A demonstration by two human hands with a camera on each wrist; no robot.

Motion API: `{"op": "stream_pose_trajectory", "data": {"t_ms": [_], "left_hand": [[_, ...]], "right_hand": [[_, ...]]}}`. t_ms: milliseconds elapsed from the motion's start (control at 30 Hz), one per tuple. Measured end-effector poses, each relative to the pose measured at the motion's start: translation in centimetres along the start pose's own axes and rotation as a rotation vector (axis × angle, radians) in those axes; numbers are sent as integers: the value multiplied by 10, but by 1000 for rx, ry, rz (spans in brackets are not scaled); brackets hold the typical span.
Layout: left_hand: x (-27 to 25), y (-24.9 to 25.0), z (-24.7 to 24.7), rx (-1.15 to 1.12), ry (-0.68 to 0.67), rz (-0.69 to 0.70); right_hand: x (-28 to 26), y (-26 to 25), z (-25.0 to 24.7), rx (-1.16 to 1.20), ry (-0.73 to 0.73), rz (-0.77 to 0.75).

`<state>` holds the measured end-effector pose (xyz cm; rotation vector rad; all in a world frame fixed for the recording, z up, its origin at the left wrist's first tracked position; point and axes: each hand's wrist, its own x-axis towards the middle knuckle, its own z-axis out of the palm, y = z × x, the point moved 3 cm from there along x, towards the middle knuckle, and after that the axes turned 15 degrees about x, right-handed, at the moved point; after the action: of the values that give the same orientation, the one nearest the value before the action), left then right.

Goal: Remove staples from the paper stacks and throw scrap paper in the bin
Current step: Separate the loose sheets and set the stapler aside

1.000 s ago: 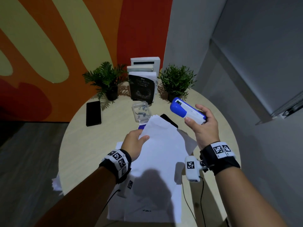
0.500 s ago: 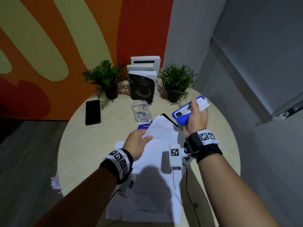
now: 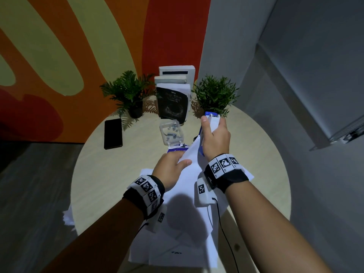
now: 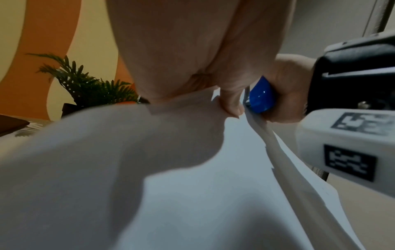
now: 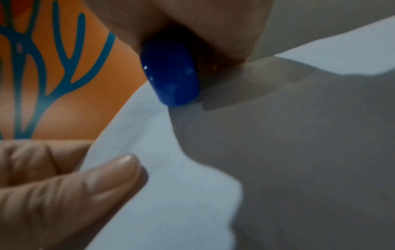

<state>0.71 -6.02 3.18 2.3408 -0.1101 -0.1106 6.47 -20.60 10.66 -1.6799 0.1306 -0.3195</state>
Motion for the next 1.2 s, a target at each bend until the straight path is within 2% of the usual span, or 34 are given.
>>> {"op": "stream_pose_trajectory", "data": {"t_ms": [200, 333, 400, 500, 600, 800, 967, 1000, 1067, 1133, 1200], "left_hand": [[-4, 7, -1, -71, -53, 16], [-1, -7, -4, -114, -25, -94], [-1, -21, -7, -187, -5, -171], [-6, -42, -14, -147, 51, -256], [-11, -56, -20, -72, 114, -319], [-20, -56, -16, 9, 121, -370], [-25, -54, -12, 32, 93, -347], [-26, -53, -13, 43, 89, -327], [-27, -49, -15, 68, 85, -273], [-28, -44, -20, 81, 105, -216], [-29, -35, -25, 53, 150, -159]], "right_hand": [[7, 3, 1, -64, 18, -9], [14, 6, -10, -70, -23, 28], [17, 11, -23, -43, 27, 56], [19, 35, -45, -37, 147, 91], [13, 67, -63, -185, 202, 138], [-25, 142, -65, -738, -101, 356], [-48, 174, -64, -1048, -412, 446], [-51, 174, -64, -1081, -437, 441], [-50, 159, -62, -1047, -388, 394], [-41, 130, -56, -837, -291, 221], [-30, 90, -44, -560, -313, 27]]}}
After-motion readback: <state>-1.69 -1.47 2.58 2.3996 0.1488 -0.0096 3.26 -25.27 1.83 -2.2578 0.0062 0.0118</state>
